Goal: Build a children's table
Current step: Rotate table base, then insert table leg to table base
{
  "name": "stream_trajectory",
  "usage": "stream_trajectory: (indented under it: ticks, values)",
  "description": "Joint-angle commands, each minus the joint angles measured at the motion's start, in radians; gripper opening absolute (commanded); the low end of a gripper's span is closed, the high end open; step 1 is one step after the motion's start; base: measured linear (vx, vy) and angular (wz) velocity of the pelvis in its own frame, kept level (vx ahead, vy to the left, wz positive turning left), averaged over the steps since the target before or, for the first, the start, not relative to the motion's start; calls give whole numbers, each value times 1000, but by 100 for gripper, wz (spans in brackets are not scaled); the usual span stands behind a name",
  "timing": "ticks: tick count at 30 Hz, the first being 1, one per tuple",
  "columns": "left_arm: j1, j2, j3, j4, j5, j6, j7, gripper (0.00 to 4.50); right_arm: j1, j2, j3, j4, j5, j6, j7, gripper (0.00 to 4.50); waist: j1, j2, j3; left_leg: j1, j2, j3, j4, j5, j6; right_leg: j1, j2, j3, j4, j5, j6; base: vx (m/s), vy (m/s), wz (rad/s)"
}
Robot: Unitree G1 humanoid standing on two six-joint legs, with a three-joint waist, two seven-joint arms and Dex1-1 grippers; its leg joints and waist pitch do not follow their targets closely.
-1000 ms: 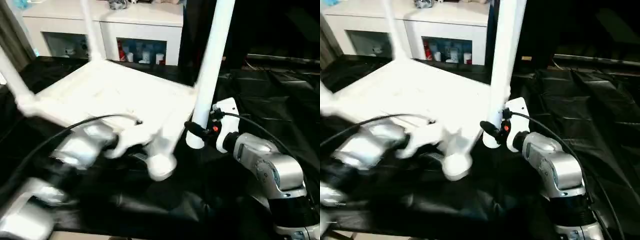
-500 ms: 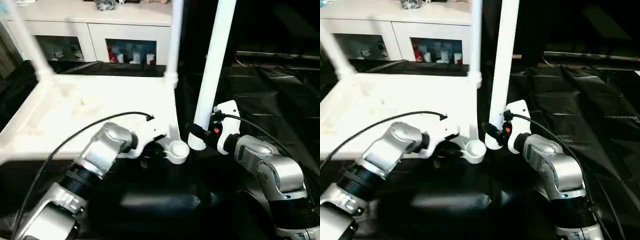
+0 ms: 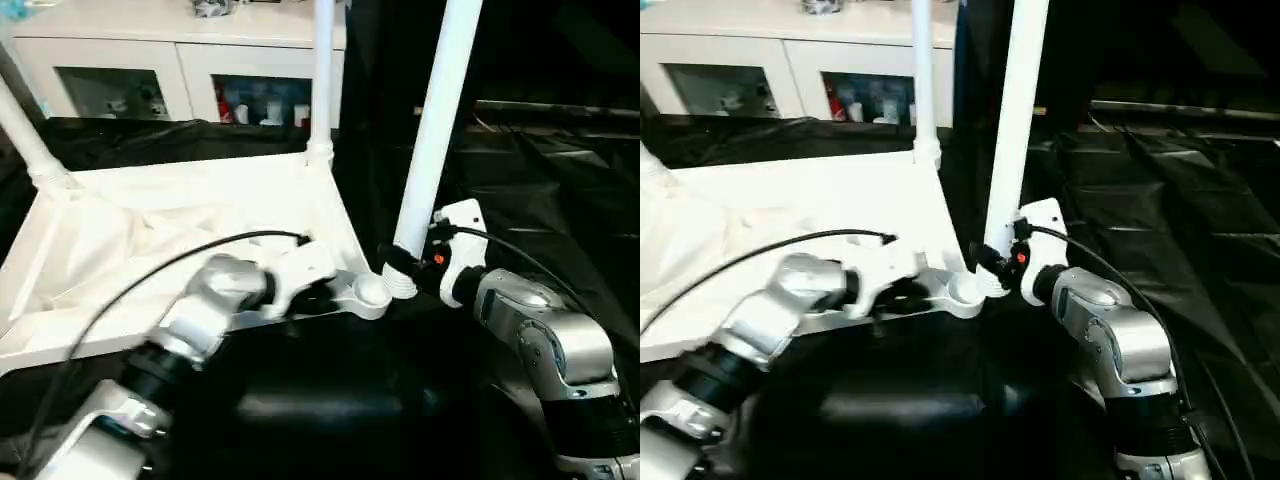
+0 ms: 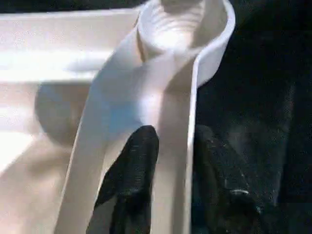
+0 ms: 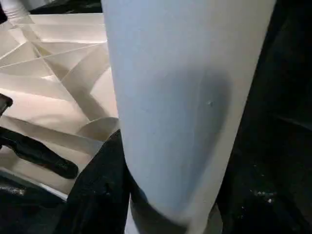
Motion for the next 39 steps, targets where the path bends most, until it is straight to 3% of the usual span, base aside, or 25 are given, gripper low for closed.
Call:
stream_trajectory:
  ticks: [1, 9, 10, 18, 22, 24, 27, 31, 39]
  values:
    - [-25, 12, 16, 29, -2, -45, -16, 130, 3, -14, -3, -25, 5, 6, 14, 191, 4, 4, -70, 23, -23, 17, -60, -323, -36, 35, -5, 4, -79, -248, -172, 0, 0, 0]
    - [-42, 7, 15, 83, -20, -95, -38, 130, -2, -16, 1, -22, 3, 5, 19, 191, 6, 5, -70, 20, -23, 16, -61, -317, -42, 36, -7, 5, -77, -247, -167, 0, 0, 0]
    - [-43, 6, 15, 89, -20, -102, -41, 100, -2, -16, 2, -22, 2, 4, 19, 191, 6, 4, -71, 20, -22, 16, -61, -315, -41, 36, -7, 5, -77, -239, -170, 0, 0, 0]
    - [-51, 10, 16, 125, -28, -124, -67, 48, -2, -16, 3, -26, 1, 11, 25, 191, 6, 3, -70, 21, -22, 17, -61, -313, -39, 38, -7, 5, -76, -234, -178, 0, 0, 0]
    - [-48, 4, 30, 127, -48, -123, -72, 8, -7, -6, -5, -19, 7, -21, 34, 191, 5, 1, -70, 21, -21, 17, -62, -324, -39, 36, -8, 5, -78, -263, -172, 0, 0, 0]
    - [-49, -4, 40, 133, -52, -131, -61, 1, -6, -21, 17, -22, -3, -56, 67, 191, 5, -1, -70, 20, -21, 16, -62, -322, -37, 37, -9, 5, -77, -259, -170, 0, 0, 0]
    - [-44, -21, 59, 132, -76, -140, -60, 0, 6, -30, 29, -25, 17, -89, 131, 191, 5, -2, -70, 19, -20, 17, -61, -317, -30, 38, -9, 5, -77, -250, -170, 0, 0, 0]
    - [-15, -31, 58, 93, -98, -122, -66, 0, -15, -28, 6, 3, 66, -21, 157, 191, 6, -8, -70, 17, -20, 18, -59, -288, -13, 41, -9, 5, -74, -227, -185, 0, 0, 0]
    - [4, -52, 76, 76, -108, -114, -49, 0, -58, -16, 33, 113, 18, -81, 170, 191, 5, -11, -71, 17, -20, 21, -57, -272, -12, 38, -10, 5, -74, -229, -188, 0, 0, 0]
